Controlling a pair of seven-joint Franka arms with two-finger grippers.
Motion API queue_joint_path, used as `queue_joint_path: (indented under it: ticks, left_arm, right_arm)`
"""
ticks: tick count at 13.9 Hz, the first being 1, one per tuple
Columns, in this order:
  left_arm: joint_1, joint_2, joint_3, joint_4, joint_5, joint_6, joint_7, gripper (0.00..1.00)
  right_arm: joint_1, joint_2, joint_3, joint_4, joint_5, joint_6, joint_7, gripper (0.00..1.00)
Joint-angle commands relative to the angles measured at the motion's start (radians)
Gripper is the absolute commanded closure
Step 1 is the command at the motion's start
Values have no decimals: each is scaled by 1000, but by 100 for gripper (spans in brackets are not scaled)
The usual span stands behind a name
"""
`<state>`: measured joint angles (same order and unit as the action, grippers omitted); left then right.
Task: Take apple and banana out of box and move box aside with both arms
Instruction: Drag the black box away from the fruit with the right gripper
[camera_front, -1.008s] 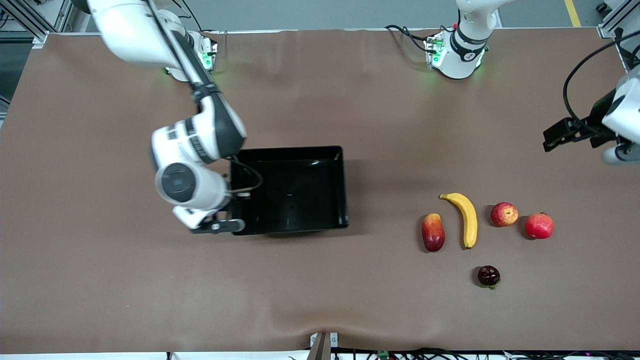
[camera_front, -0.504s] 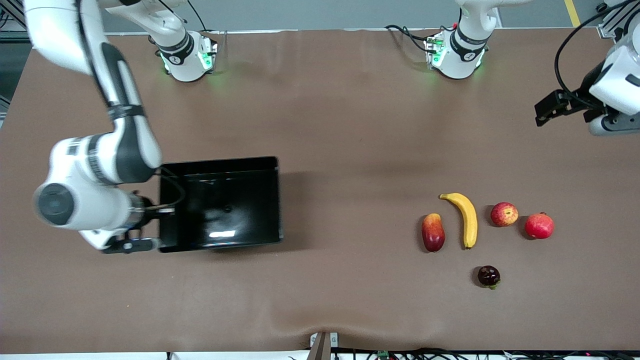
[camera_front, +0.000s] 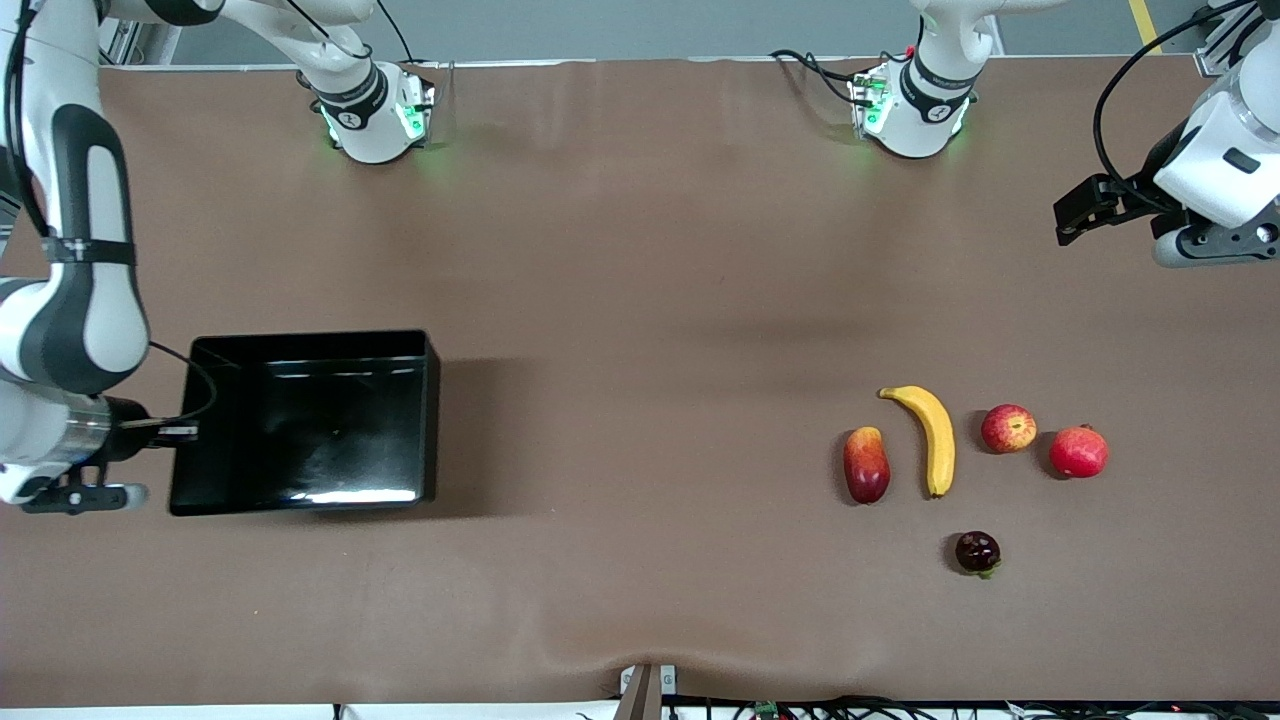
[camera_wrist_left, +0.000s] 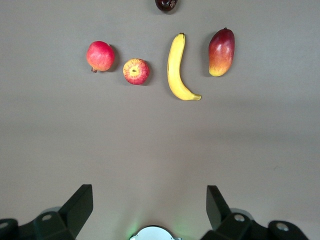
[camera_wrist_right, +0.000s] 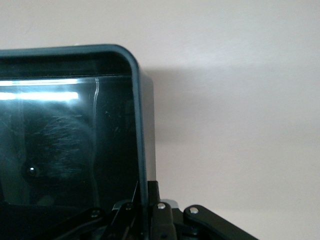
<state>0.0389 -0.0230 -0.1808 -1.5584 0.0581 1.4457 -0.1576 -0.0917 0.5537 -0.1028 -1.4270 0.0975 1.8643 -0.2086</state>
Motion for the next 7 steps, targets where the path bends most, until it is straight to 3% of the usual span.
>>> queue_joint_path:
  ticks: [1,7]
  left_arm:
    - [1,-18,1,-11,-17,-2,-7,0]
    - [3,-21,1,-9,-15,-2,-7,0]
  right_arm:
    - [-80,-2,23,-27,5,65,-5,100]
    - [-223,109,25,-39,14,150,-75,100]
